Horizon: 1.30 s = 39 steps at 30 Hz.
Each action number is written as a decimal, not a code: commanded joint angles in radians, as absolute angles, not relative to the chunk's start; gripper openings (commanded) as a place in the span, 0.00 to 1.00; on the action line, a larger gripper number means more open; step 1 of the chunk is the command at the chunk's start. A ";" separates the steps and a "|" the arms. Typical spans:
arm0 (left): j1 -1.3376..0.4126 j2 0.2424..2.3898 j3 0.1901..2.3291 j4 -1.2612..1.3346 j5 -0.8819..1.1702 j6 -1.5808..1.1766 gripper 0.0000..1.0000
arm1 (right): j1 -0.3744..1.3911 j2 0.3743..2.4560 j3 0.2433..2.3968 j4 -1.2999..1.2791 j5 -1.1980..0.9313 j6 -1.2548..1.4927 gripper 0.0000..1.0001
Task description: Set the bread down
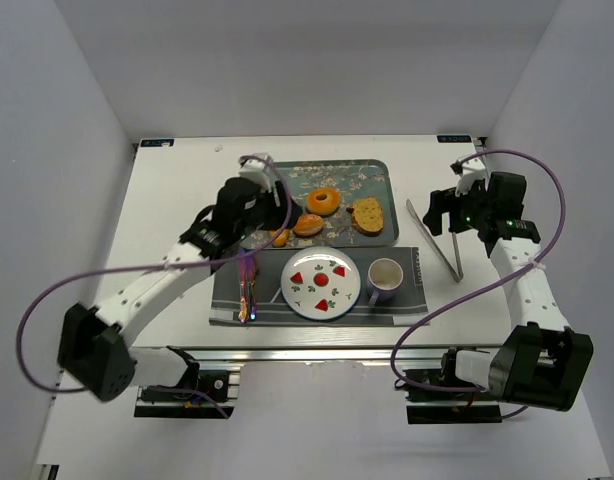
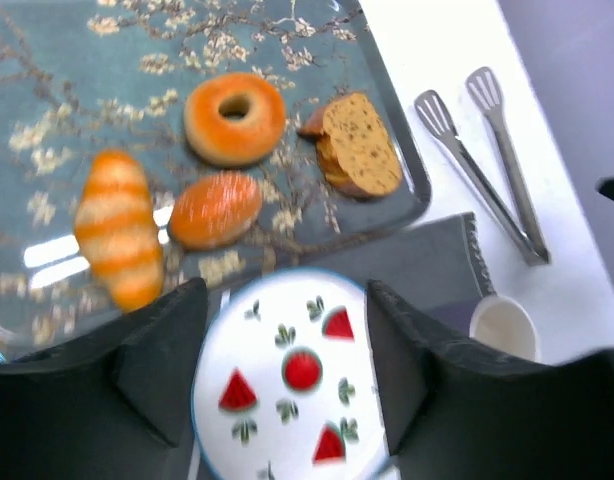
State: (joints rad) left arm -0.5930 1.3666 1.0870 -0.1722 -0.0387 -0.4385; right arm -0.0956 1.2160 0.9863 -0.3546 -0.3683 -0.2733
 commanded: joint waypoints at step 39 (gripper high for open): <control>-0.597 0.723 0.611 -0.325 -0.155 -0.680 0.74 | -0.199 1.698 0.930 -0.164 -0.201 -0.541 0.82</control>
